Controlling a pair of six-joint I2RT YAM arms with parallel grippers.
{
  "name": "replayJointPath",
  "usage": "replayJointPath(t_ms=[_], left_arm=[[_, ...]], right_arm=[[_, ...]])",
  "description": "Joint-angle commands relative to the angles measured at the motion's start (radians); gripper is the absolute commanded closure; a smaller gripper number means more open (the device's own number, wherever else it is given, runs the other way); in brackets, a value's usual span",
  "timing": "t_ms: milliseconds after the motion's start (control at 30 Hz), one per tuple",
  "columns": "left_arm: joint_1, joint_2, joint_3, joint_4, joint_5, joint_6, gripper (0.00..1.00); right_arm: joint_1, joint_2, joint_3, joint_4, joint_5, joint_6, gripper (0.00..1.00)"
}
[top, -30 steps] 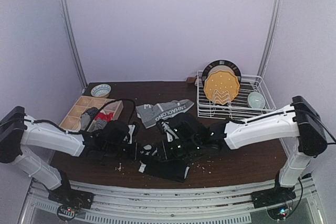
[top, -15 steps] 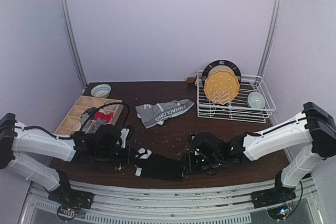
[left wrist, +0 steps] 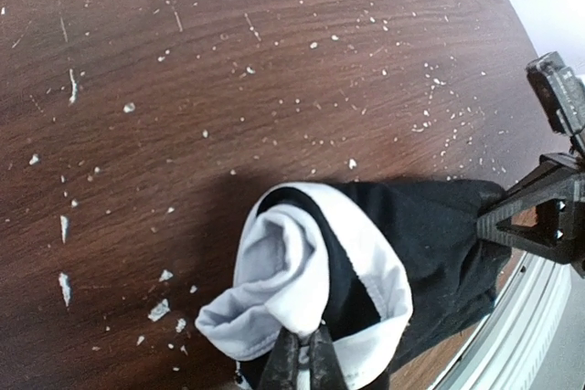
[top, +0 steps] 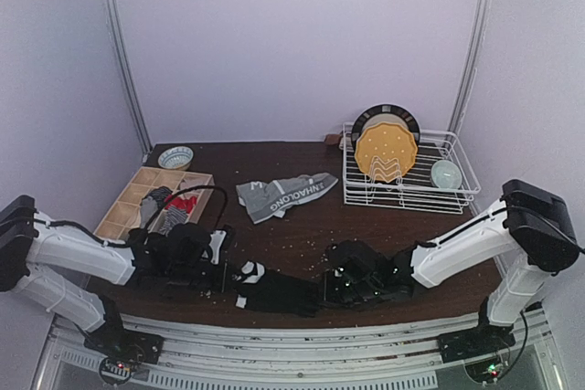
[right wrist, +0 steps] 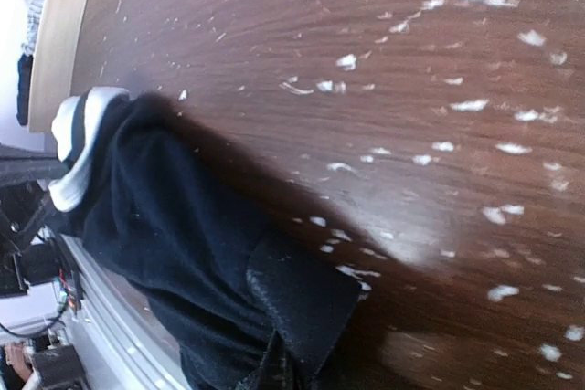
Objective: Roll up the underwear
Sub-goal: Smooth out the underwear at the center of the board.
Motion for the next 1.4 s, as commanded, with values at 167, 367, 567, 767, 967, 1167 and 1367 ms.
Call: replayJointPath(t_ms=[167, 367, 567, 767, 967, 1167, 1367], left_arm=[[0.005, -0.001, -0.034, 0.066, -0.029, -0.041, 1.00], [0.005, -0.016, -0.024, 0.029, -0.027, -0.076, 0.70], [0.004, -0.162, -0.002, -0.138, -0.064, -0.103, 0.23], [-0.015, -0.099, 0.102, -0.171, 0.023, -0.112, 0.26], [-0.066, 0.065, 0.202, -0.194, 0.052, -0.095, 0.38], [-0.094, 0.125, 0.199, -0.137, 0.079, -0.083, 0.99], [-0.162, 0.074, 0.119, -0.099, 0.068, -0.065, 1.00]], right_arm=[[-0.010, -0.126, -0.106, -0.194, 0.137, -0.052, 1.00], [-0.003, -0.147, -0.140, -0.215, 0.162, -0.080, 1.00], [-0.002, -0.175, -0.150, -0.219, 0.172, -0.108, 1.00], [0.000, -0.175, -0.150, -0.211, 0.165, -0.121, 1.00], [0.003, -0.176, -0.155, -0.201, 0.157, -0.116, 1.00], [0.003, -0.191, -0.171, -0.192, 0.168, -0.099, 1.00], [0.005, -0.192, -0.200, -0.162, 0.190, -0.073, 1.00]])
